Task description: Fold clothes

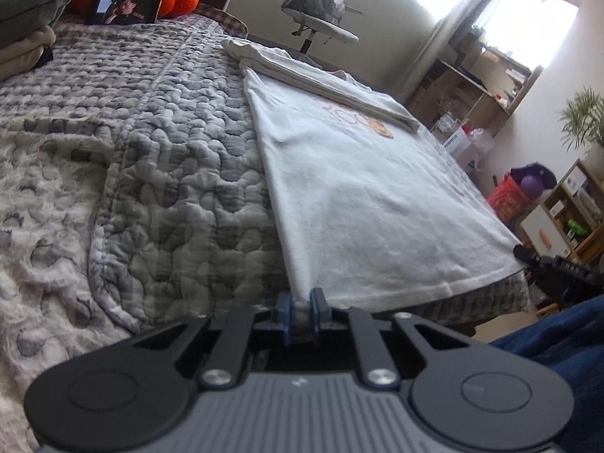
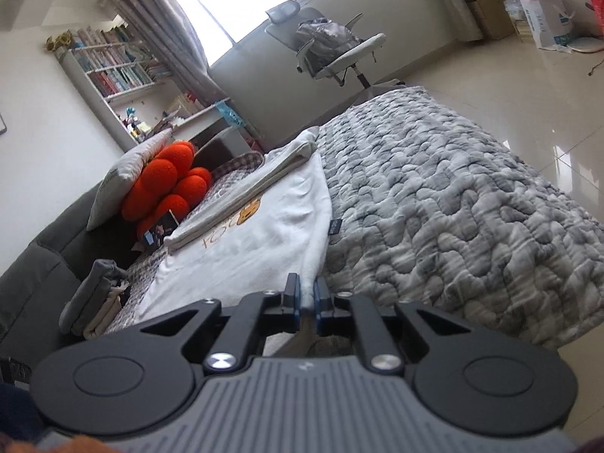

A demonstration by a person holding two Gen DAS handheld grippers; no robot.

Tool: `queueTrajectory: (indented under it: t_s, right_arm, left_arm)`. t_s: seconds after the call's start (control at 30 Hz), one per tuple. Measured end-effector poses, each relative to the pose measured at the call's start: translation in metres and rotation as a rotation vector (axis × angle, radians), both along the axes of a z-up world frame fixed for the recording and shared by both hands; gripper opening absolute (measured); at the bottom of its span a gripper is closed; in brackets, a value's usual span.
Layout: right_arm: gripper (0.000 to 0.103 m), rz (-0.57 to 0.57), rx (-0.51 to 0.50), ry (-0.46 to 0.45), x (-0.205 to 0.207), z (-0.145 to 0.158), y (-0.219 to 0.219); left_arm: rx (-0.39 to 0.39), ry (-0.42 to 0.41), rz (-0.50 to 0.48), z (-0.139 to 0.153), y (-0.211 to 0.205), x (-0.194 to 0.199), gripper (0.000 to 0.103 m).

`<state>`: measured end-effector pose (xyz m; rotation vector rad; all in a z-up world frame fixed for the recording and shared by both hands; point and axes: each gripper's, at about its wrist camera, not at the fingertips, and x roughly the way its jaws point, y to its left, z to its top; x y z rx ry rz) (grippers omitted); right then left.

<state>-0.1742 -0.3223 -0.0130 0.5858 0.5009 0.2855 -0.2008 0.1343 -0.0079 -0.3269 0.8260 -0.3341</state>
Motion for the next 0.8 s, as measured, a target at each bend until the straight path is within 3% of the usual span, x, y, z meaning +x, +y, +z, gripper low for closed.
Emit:
queueTrajectory:
  t_s: [0.17,0.33,0.63,0.8]
  right_arm:
    - [0.01,0.031,-0.033,-0.059,-0.009,0.01,0.0]
    - [0.009,0.041,-0.001,-0.123,-0.019,0.014,-0.006]
    - [0.009,0.056,0.011,-0.192,-0.037,0.028,-0.012]
    - [0.009,0.065,-0.032,-0.214,-0.036,0.038,-0.007]
  left_arm:
    - [0.032,-0.032,-0.016,0.019,-0.002,-0.012,0.009]
    - [0.024,-0.049,-0.013,0.029,0.0,-0.019,0.009]
    - [-0.002,-0.012,-0.003,0.035,0.004,-0.033,0.009]
    - [0.001,0.001,0.0,0.043,0.002,-0.03,0.01]
